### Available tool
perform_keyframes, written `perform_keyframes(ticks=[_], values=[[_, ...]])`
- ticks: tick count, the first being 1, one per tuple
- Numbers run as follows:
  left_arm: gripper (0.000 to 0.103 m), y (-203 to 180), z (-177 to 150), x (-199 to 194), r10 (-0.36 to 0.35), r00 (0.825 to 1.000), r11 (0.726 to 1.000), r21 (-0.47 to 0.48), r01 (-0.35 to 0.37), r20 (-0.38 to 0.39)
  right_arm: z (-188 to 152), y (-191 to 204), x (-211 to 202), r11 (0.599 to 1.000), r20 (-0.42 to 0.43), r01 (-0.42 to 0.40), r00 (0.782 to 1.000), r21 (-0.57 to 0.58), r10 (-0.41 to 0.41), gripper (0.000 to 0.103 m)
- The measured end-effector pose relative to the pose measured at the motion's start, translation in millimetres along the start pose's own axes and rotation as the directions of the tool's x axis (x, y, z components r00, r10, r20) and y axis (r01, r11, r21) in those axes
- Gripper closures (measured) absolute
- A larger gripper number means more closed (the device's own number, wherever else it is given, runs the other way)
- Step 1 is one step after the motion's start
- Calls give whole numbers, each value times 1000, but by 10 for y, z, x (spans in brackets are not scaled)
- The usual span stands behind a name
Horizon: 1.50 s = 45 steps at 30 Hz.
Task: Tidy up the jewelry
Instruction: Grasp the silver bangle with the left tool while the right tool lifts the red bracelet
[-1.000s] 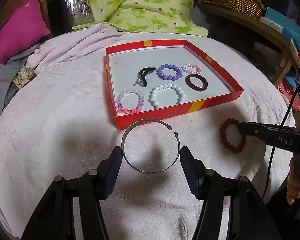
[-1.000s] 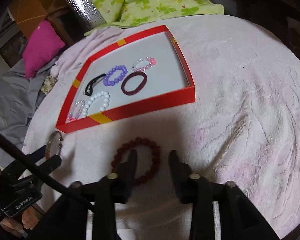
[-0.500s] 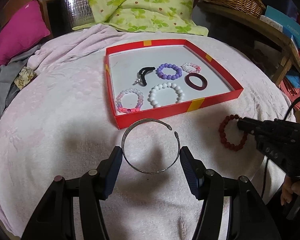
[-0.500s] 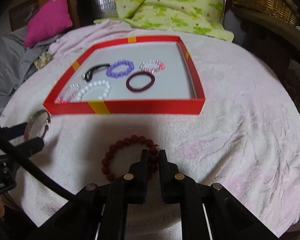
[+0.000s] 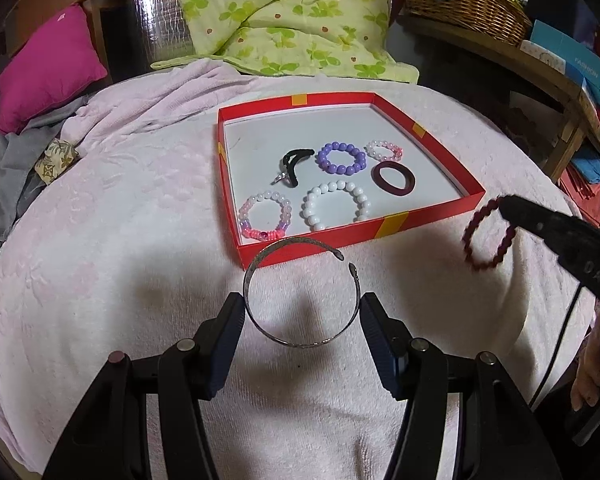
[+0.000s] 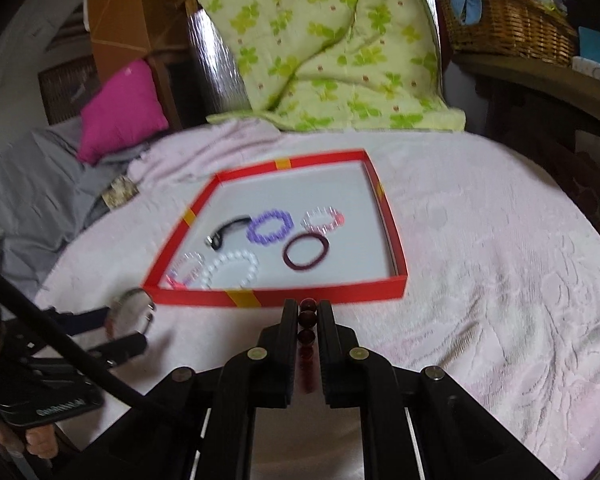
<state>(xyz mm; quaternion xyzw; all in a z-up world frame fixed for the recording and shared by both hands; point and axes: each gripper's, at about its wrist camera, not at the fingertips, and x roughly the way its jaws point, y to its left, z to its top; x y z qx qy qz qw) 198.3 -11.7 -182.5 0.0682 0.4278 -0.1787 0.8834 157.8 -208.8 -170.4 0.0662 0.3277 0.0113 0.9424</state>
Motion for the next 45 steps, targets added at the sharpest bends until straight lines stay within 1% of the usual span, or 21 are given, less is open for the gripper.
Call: perform_keyframes(ticks=[4,7,11,20,30,37,41,45], values=[[42,-11,17,-20,6,1000,1000,-1,-6,11,44,27,-104,1000,58,-30,998,6,29,92],[42,-33,32,-44,10,1000,1000,0,-10,23,53,45,-121,999,71,-42,997,9,41,92],[42,-58,56,-61,21,999,1000,2,-21,34,62,67,-112,999,71,-52,996,17,50,92],[42,-71,111,-85,18,999,1000,-10,-17,50,99,40,-94,997,70,-71,995,35,68,92],[42,-103,240,-45,6,998,1000,-22,-5,65,342,-92,36,992,85,-83,994,97,75,92],[42,-152,317,-16,-14,997,1000,-26,16,71,383,-60,84,989,78,-103,993,109,94,92],[42,-165,371,5,-13,997,999,-30,16,77,422,-35,92,989,84,-108,991,99,100,92],[42,-178,432,53,-2,997,999,-32,4,80,505,-116,141,985,94,-111,991,134,99,92]])
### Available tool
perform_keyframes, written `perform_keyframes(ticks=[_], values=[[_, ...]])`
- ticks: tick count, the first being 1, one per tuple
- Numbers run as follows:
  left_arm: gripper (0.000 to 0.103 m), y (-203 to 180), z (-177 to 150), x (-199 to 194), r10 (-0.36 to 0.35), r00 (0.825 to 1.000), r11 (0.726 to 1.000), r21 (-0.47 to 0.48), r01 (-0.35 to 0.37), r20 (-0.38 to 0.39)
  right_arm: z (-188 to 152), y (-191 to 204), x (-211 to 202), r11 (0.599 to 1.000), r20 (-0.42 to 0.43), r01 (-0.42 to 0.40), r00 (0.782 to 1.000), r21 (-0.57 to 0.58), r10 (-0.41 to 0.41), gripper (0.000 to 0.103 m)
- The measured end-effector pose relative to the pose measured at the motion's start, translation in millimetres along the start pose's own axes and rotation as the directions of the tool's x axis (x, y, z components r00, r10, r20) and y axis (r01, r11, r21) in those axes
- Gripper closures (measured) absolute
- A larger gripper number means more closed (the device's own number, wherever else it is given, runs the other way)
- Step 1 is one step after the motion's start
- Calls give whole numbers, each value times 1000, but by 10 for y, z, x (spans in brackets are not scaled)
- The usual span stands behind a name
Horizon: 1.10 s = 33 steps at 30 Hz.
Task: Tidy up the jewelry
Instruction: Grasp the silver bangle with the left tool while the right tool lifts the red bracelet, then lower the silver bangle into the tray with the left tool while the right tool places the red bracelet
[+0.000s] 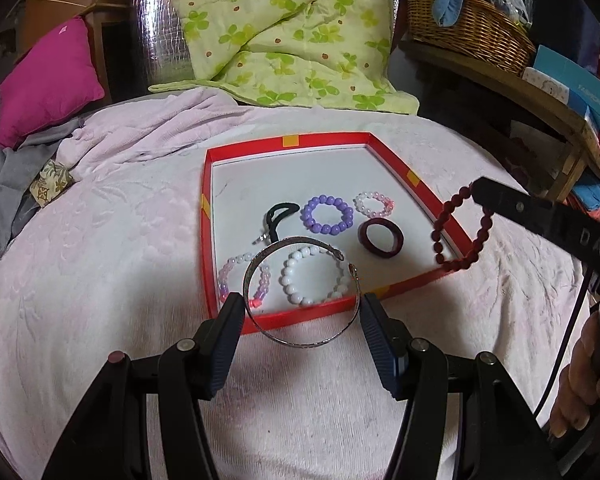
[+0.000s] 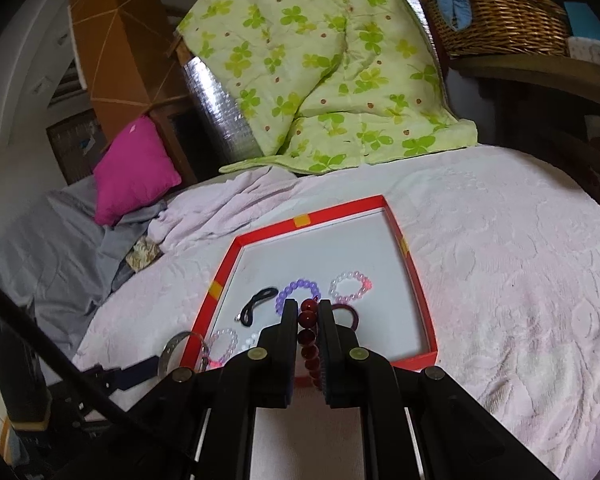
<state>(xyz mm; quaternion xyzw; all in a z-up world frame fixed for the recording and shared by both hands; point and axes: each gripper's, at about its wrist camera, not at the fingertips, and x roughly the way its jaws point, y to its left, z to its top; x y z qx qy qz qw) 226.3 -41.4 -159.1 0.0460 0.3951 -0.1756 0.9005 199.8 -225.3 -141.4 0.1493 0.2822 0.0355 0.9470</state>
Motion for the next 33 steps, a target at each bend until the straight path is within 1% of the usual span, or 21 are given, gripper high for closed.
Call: perform_keyframes(ticks=[7,12,15,17,18,19,21,24,26,29,31,33], values=[[42,19,128,78,13,1000,1000,-9,-13,28,253,-102,286,999,10,-11,1000,35,11,92],[42,81,288,214,47,998,999,-18,-46,44,377,-211,530,996,-8,-11,1000,86,12,92],[42,169,420,304,16,999,998,-61,-14,28,458,-258,666,994,-13,-11,1000,111,12,92],[42,248,546,351,-48,999,993,-105,51,23,520,-294,758,990,-19,-25,999,137,28,92],[42,258,630,382,-39,999,994,-100,42,30,548,-304,789,989,-21,-31,999,144,34,92],[42,248,704,420,-20,999,997,-76,22,34,585,-311,839,988,-23,-35,999,151,39,92],[42,261,831,519,-9,999,998,-58,11,36,636,-304,915,987,-25,-39,999,156,44,92],[42,372,993,742,-30,999,996,-88,31,13,716,-300,1071,982,-33,-65,997,177,72,92],[42,442,1059,935,-5,1000,995,-96,4,-12,757,-298,1182,980,-39,-71,996,188,80,92],[42,522,1093,1163,9,999,993,-118,-14,-45,808,-348,1355,969,-52,-82,994,232,97,92],[42,510,1102,1253,27,998,995,-98,-33,-54,832,-364,1463,967,-62,-79,993,240,97,92],[42,500,1114,1334,20,998,996,-89,-26,-62,841,-377,1551,966,-73,-80,992,245,101,92]])
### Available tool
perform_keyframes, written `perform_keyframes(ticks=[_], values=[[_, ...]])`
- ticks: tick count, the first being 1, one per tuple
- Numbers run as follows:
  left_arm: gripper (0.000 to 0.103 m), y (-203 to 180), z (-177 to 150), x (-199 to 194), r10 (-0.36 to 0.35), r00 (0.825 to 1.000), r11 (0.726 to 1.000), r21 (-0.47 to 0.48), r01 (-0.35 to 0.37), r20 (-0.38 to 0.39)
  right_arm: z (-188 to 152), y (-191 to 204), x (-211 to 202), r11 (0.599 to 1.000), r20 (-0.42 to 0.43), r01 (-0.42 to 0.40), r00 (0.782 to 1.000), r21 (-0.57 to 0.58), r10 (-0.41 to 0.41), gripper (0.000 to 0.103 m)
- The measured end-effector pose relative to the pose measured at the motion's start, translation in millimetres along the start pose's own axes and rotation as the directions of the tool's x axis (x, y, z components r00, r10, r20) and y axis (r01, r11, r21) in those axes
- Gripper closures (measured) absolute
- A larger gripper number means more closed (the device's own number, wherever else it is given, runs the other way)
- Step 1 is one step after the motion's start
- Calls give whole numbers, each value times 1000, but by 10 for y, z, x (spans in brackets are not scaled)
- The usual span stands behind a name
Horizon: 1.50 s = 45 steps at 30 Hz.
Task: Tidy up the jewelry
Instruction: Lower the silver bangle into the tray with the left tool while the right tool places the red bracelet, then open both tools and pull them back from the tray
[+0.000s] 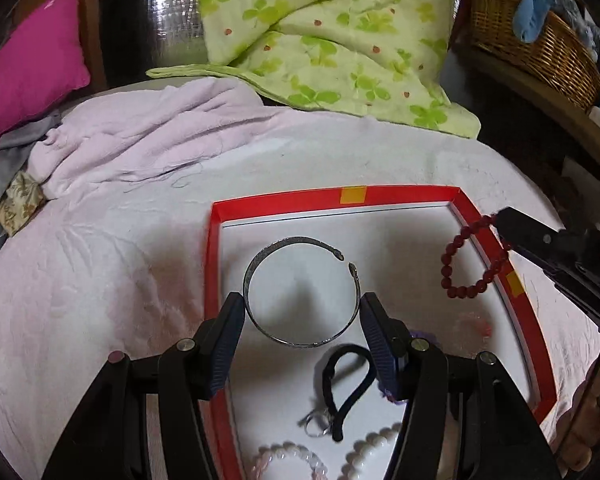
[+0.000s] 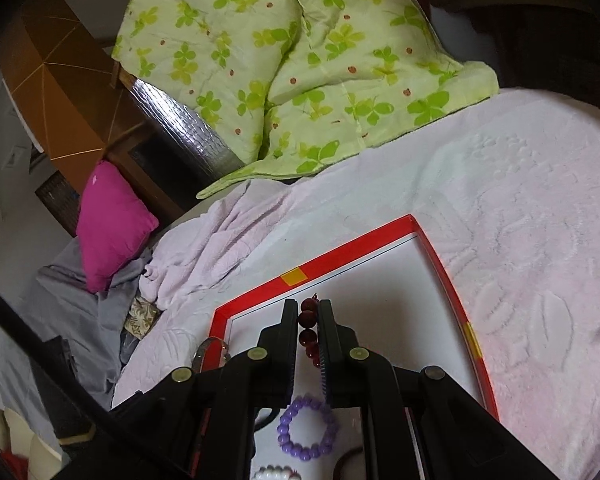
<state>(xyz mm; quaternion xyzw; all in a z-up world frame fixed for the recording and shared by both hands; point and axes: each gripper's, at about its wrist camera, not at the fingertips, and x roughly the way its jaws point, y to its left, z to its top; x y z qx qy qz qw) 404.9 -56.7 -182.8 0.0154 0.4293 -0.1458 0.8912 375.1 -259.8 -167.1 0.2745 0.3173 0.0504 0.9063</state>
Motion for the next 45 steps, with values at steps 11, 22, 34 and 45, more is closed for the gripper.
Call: perform_keyframes(ticks=[11,22,34,45], values=[[42,-101,48,218,78,997,996,51,-76,-25,23,-122,280,999,-41,-6,999,52,8,92],[41,-136,37,244,125,992,990,74,-123,-28,18,-343,327,994,-59,36,998,108,-30,92],[39,-213,30,133,185,983,975,121,-185,9,44,-358,303,993,-61,62,997,102,-56,89],[35,-350,29,-335,267,958,943,178,-283,109,65,-229,33,994,-52,77,996,71,-73,48]])
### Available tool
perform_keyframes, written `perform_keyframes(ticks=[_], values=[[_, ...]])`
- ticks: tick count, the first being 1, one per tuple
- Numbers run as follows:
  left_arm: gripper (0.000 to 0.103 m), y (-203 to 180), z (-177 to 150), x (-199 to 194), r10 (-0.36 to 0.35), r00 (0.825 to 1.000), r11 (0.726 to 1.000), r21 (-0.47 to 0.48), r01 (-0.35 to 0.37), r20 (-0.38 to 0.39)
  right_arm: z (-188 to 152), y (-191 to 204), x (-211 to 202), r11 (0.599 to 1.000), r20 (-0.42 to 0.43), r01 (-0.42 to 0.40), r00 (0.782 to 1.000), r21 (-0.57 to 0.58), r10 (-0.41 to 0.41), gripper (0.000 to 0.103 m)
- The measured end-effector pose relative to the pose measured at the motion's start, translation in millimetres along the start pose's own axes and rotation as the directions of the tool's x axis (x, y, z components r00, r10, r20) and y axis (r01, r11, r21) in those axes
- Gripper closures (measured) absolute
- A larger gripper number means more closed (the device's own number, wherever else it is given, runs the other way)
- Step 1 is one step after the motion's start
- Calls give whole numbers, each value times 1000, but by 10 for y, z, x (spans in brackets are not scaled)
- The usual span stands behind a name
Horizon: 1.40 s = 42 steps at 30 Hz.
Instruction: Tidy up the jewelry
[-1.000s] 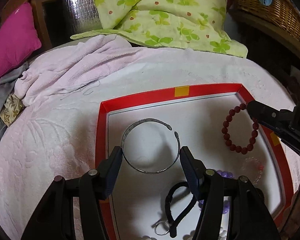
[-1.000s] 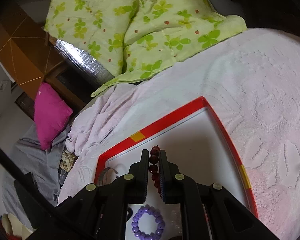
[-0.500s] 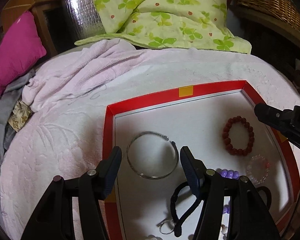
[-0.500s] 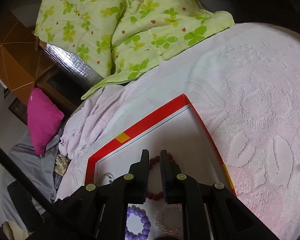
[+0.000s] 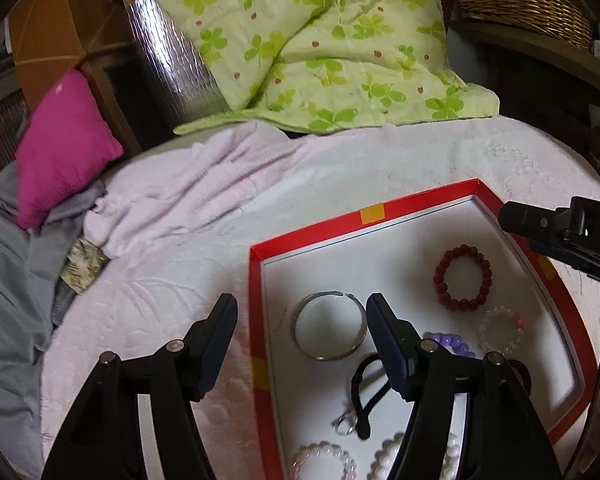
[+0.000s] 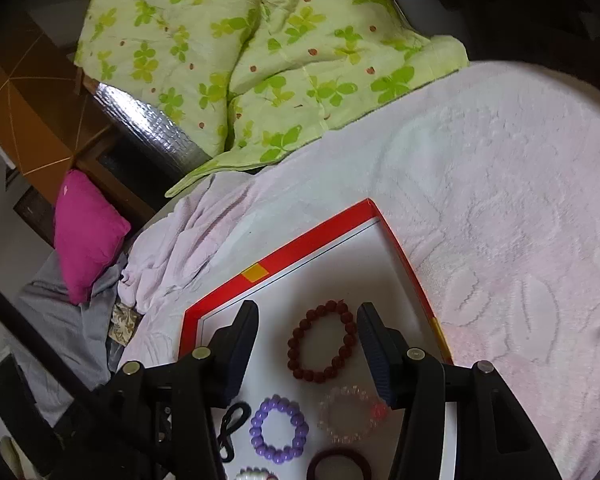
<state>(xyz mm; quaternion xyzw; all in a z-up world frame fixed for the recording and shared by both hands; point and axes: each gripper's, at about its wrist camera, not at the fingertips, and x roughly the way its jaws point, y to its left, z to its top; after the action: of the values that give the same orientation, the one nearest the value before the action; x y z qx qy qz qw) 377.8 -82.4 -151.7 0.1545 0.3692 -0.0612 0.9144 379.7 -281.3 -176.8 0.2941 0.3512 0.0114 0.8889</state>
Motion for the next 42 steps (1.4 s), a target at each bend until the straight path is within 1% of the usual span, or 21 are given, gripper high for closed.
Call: perform_keyframes(ticks=[5,10,14,15,16,17,18,20,23,25,26,27,29,31,32,33,34,35,37,40,42], values=[[34,-19,-92,-290,49,998,999,21,-50,32,-30,65,-275,999,30,23,999,-37,-22,48],[34,-9,-203,-587,46,998,999,-5,-46,38,-106,155,-552,991,62,82,995,-105,-76,48],[34,3,-310,-905,37,998,998,-49,-35,49,-267,183,-848,977,80,128,990,-173,-116,48],[33,6,-353,-997,37,998,998,-56,-34,55,-322,185,-939,971,87,144,988,-193,-129,48],[30,8,-399,-1083,37,998,998,-60,-33,60,-378,181,-1035,965,93,158,986,-209,-141,48],[23,11,-476,-1204,45,997,997,-67,-40,66,-427,170,-1113,963,98,167,984,-214,-149,48],[21,19,-562,-1315,61,996,995,-77,-56,72,-498,156,-1225,961,104,175,982,-216,-155,48],[19,45,-790,-1579,79,993,992,-107,-70,88,-683,139,-1459,954,117,189,979,-235,-165,47],[18,118,-1060,-1946,62,995,989,-142,-52,72,-1046,120,-1830,933,136,226,971,-279,-194,43],[18,190,-1159,-2196,83,994,984,-163,-71,69,-1274,137,-2077,924,136,228,971,-308,-195,43],[18,240,-1188,-2358,106,992,980,-174,-92,74,-1369,164,-2212,919,142,232,970,-318,-195,43],[18,292,-1212,-2540,131,988,976,-186,-114,82,-1426,187,-2308,916,146,233,970,-327,-194,43],[18,359,-1238,-2831,166,981,969,-202,-143,104,-1556,324,-2649,899,163,230,970,-373,-181,43],[18,417,-1285,-3150,200,969,964,-205,-168,144,-1634,460,-2945,886,184,224,970,-406,-161,41],[17,439,-1318,-3332,228,960,960,-204,-193,164,-1679,544,-3187,882,203,217,969,-419,-142,35],[17,452,-1350,-3513,257,951,955,-199,-222,171,-1701,595,-3326,881,215,214,968,-422,-132,28],[16,463,-1381,-3645,271,947,952,-190,-238,172,-1720,661,-3499,880,229,207,966,-427,-116,25],[15,461,-1404,-3747,273,946,954,-176,-242,177,-1776,746,-3734,876,250,194,964,-442,-87,22],[15,461,-1464,-3960,267,942,958,-157,-239,201,-1872,881,-4017,861,280,195,958,-469,-64,20],[15,511,-1546,-4269,255,938,958,-192,-212,234,-2005,1053,-4306,840,311,223,948,-495,-68,17],[14,549,-1565,-4383,252,937,956,-215,-201,243,-2053,1112,-4408,837,326,243,942,-491,-82,16]])
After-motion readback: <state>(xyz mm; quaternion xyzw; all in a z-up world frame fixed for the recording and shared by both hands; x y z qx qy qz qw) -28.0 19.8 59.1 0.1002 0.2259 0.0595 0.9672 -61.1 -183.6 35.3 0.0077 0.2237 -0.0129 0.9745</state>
